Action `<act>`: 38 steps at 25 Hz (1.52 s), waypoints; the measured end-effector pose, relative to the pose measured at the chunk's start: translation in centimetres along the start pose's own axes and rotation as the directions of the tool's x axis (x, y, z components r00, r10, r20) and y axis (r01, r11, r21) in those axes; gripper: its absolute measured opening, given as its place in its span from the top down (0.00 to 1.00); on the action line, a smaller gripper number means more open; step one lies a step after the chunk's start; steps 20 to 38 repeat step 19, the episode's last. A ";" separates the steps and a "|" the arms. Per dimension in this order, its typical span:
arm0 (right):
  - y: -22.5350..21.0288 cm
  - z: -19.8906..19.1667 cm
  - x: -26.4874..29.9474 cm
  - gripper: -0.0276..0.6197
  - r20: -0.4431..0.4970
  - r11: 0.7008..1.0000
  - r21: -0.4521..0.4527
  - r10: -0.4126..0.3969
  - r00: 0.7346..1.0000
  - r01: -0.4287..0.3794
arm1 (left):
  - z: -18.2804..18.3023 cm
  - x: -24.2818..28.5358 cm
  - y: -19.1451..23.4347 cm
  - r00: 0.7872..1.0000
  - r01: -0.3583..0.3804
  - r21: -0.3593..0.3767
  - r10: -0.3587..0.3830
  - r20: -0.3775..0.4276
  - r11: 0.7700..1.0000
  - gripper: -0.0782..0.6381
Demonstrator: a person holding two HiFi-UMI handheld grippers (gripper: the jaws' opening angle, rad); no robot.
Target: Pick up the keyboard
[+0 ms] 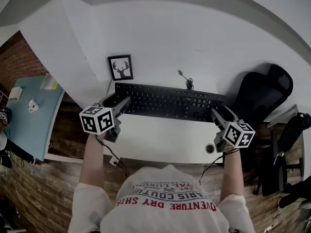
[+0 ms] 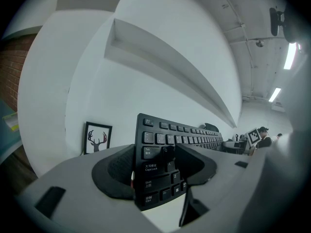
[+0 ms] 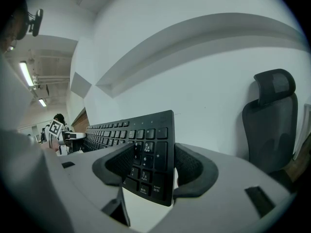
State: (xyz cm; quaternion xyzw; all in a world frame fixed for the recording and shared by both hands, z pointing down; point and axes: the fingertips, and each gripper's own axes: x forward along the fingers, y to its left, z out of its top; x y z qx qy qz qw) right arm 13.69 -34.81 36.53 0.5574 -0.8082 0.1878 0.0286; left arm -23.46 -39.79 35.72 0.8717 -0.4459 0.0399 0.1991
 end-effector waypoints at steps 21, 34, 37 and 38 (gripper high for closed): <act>-0.6 -1.1 -0.1 0.53 -0.019 1.000 0.008 -0.016 1.000 0.016 | -1.4 0.6 0.2 1.000 0.001 -0.018 -0.001 -0.016 1.000 0.52; -0.6 -1.1 -0.1 0.53 -0.019 1.000 0.008 -0.016 1.000 0.016 | -1.4 0.6 0.2 1.000 0.001 -0.018 -0.001 -0.016 1.000 0.52; -0.6 -1.1 -0.1 0.53 -0.019 1.000 0.008 -0.016 1.000 0.016 | -1.4 0.6 0.2 1.000 0.001 -0.018 -0.001 -0.016 1.000 0.52; -0.6 -1.1 -0.1 0.53 -0.019 1.000 0.008 -0.016 1.000 0.016 | -1.4 0.6 0.2 1.000 0.001 -0.018 -0.001 -0.016 1.000 0.52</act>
